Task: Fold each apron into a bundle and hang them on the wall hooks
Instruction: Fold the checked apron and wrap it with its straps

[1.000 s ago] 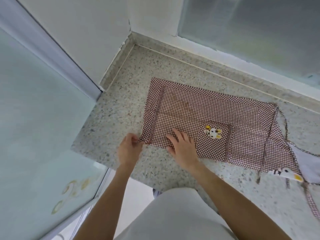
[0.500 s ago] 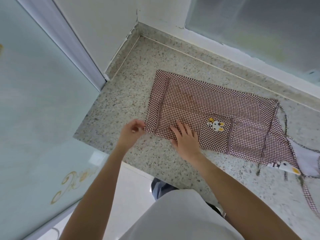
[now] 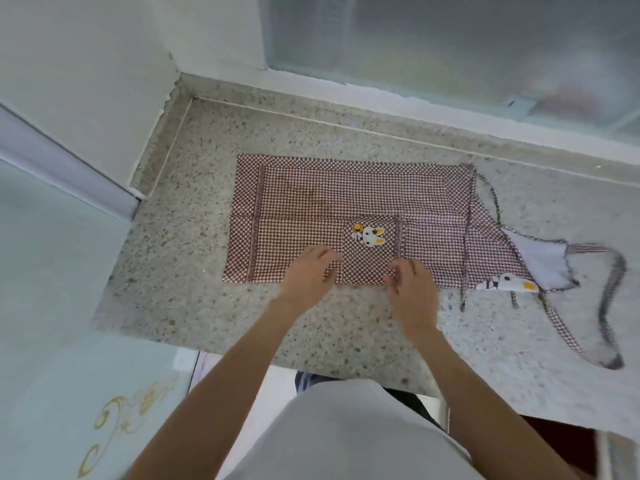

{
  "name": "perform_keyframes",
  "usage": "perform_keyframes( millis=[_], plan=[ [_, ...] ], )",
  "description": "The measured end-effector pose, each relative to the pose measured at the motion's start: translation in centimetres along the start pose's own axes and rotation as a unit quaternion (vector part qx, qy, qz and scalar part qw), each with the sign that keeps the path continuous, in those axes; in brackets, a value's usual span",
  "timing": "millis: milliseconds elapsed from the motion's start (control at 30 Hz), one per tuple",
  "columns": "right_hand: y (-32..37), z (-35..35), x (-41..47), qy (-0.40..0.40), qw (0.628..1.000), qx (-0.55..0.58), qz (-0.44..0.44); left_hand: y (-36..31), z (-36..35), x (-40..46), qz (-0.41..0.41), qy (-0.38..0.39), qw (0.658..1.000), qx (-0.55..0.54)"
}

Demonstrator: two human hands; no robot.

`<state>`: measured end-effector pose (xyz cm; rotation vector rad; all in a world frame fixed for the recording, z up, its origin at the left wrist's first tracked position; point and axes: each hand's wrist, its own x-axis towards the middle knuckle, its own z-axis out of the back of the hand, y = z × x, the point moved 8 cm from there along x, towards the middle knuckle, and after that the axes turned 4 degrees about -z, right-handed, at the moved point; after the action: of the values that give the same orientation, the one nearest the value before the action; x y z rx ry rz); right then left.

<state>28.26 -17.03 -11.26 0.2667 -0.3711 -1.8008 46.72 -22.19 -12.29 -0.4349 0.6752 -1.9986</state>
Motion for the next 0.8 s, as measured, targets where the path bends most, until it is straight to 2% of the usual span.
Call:
perform_keyframes(
  millis=[67,133,233,333,467,533,700,800],
  plan=[
    [-6.9,2.2,-0.1,-0.017,0.991,-0.001,-0.131,-3.4,-3.5,2.6,-0.032,0.067,0.997,0.010],
    [-13.4,3.7,-0.3,0.000,0.972,-0.022,-0.233,-6.8,-6.8,5.1,-0.058,0.116,0.991,0.031],
    [-15.7,2.8,-0.1,0.071,0.956,-0.055,-0.280,-8.0,-8.9,6.4,-0.067,0.138,0.987,0.050],
    [-18.1,2.2,1.5,0.154,0.952,-0.054,-0.261,-10.3,-11.8,8.4,-0.028,0.151,0.986,0.066],
    [-18.9,2.7,4.9,0.205,0.967,-0.006,-0.151,-9.9,-13.4,8.6,0.037,0.139,0.987,0.078],
    [-20.5,5.1,7.5,0.159,0.975,0.045,-0.148,-9.7,-13.8,8.5,0.057,0.132,0.987,0.067],
    [-27.5,13.1,14.5,-0.047,0.976,0.094,-0.192,-10.0,-14.1,9.0,0.118,0.143,0.978,0.093],
    [-32.6,15.0,17.4,-0.083,0.969,0.082,-0.219,-11.4,-14.7,10.2,0.124,0.146,0.977,0.097]
  ],
)
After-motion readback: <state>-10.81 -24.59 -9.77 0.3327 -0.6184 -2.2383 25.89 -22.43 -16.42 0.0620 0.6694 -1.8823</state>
